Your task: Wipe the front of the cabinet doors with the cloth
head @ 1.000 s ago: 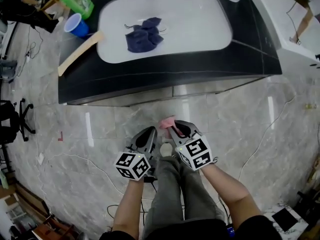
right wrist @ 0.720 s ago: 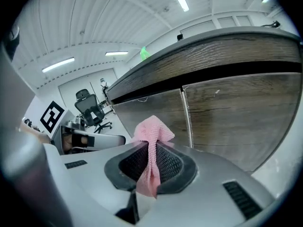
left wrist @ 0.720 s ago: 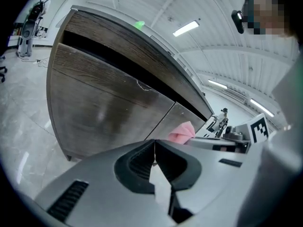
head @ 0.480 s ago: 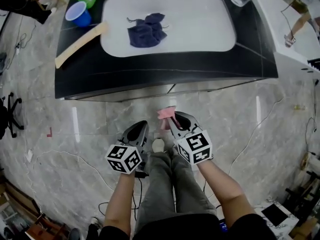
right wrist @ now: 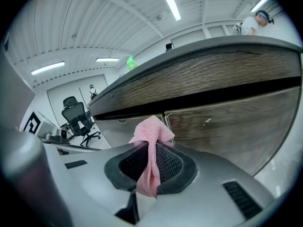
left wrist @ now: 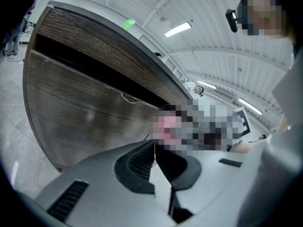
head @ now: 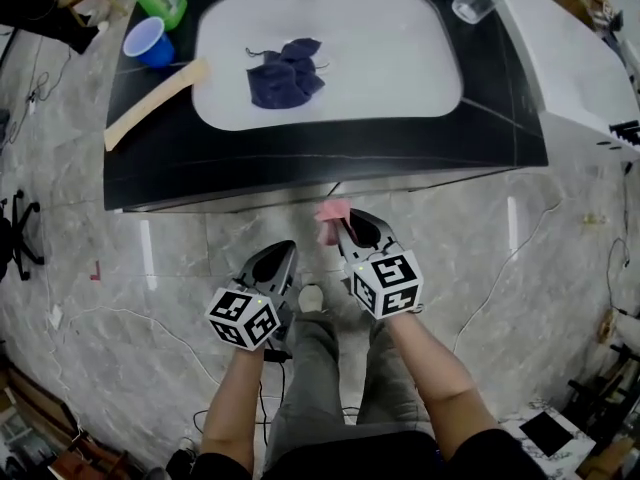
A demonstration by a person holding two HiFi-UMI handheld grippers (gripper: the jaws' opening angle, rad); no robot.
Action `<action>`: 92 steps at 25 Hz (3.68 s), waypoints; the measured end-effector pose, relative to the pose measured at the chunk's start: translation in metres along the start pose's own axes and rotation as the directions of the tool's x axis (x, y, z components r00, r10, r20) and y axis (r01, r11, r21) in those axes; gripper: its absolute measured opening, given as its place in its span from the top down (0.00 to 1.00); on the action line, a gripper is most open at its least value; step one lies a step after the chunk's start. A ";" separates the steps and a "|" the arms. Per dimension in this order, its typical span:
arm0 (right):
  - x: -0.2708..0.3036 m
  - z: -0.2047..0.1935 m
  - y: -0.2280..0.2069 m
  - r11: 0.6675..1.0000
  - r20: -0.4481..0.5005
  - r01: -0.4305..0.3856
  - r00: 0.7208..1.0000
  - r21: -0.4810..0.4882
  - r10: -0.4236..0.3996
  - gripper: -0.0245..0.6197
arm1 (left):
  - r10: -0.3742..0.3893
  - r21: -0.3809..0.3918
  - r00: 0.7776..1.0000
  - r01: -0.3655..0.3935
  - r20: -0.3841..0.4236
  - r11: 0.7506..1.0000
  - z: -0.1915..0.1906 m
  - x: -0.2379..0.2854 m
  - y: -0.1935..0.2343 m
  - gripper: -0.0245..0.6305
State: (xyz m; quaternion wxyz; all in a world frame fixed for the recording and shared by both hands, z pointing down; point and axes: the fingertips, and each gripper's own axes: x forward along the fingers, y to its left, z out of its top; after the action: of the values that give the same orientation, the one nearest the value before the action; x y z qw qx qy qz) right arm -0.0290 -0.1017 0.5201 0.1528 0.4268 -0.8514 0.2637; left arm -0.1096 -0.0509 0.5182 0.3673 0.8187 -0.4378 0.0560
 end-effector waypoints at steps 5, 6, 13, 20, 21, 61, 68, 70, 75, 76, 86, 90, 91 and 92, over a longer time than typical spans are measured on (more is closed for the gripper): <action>0.005 0.013 -0.027 1.000 0.020 -0.025 0.999 0.007 0.025 0.88 | 0.046 -0.022 0.998 -0.045 0.041 0.999 -0.002 0.015 -0.009 0.95; 0.002 0.015 -0.033 0.999 0.020 -0.032 0.999 -0.002 0.033 0.88 | 0.053 -0.039 0.997 -0.051 0.050 0.998 -0.002 0.020 -0.014 0.95; -0.027 0.018 -0.092 0.999 0.007 -0.026 1.000 -0.023 0.026 0.88 | 0.032 -0.076 0.998 -0.027 0.059 0.997 0.000 0.070 -0.060 0.95; -0.060 0.010 -0.156 1.000 0.011 0.024 1.000 0.002 -0.024 0.88 | -0.011 -0.046 1.000 0.012 0.019 0.999 -0.009 0.122 -0.097 0.95; -0.065 0.009 -0.166 0.999 0.013 0.035 0.999 0.006 -0.035 0.88 | -0.016 -0.046 1.000 0.017 0.014 0.999 -0.011 0.128 -0.102 0.95; -0.064 -0.031 -0.152 1.000 -0.052 0.008 0.999 0.008 -0.008 0.88 | 0.007 -0.030 0.999 -0.005 0.045 1.000 -0.018 0.127 -0.094 0.95; -0.021 -0.036 -0.095 0.999 -0.082 -0.051 0.995 -0.009 0.050 0.88 | 0.065 -0.045 0.996 -0.062 0.058 0.997 -0.012 0.080 -0.048 0.95; -0.010 -0.038 -0.083 0.998 -0.089 -0.064 0.994 -0.015 0.062 0.88 | 0.076 -0.044 0.995 -0.073 0.059 0.996 -0.011 0.070 -0.038 0.95; 0.011 -0.040 -0.064 0.997 -0.098 -0.079 0.992 -0.012 0.078 0.88 | 0.099 -0.047 0.993 -0.096 0.061 0.994 -0.011 0.054 -0.017 0.95; 0.014 -0.040 -0.063 0.996 -0.099 -0.083 0.992 -0.013 0.081 0.88 | 0.103 -0.048 0.993 -0.100 0.063 0.994 -0.010 0.052 -0.014 0.95; 0.013 -0.030 -0.090 0.994 -0.097 -0.088 0.992 -0.058 0.082 0.88 | 0.094 -0.042 0.994 -0.091 0.060 0.995 -0.011 0.072 -0.025 0.95; -0.003 -0.031 -0.117 0.997 -0.089 -0.066 0.994 -0.050 0.061 0.88 | 0.065 -0.035 0.997 -0.064 0.042 0.997 -0.016 0.097 -0.045 0.95; -0.007 -0.031 -0.126 0.997 -0.086 -0.057 0.995 -0.046 0.053 0.88 | 0.057 -0.033 0.998 -0.056 0.037 0.998 -0.018 0.104 -0.051 0.95; -0.012 -0.031 -0.135 0.998 -0.081 -0.047 0.996 -0.042 0.044 0.88 | 0.048 -0.030 0.998 -0.047 0.033 0.998 -0.020 0.110 -0.058 0.95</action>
State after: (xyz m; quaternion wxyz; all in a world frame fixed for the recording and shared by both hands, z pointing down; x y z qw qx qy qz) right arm 0.0881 -0.1427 0.5824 0.1903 0.3928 -0.8598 0.2652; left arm 0.0062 -0.0926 0.5462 0.3705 0.8033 -0.4641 0.0444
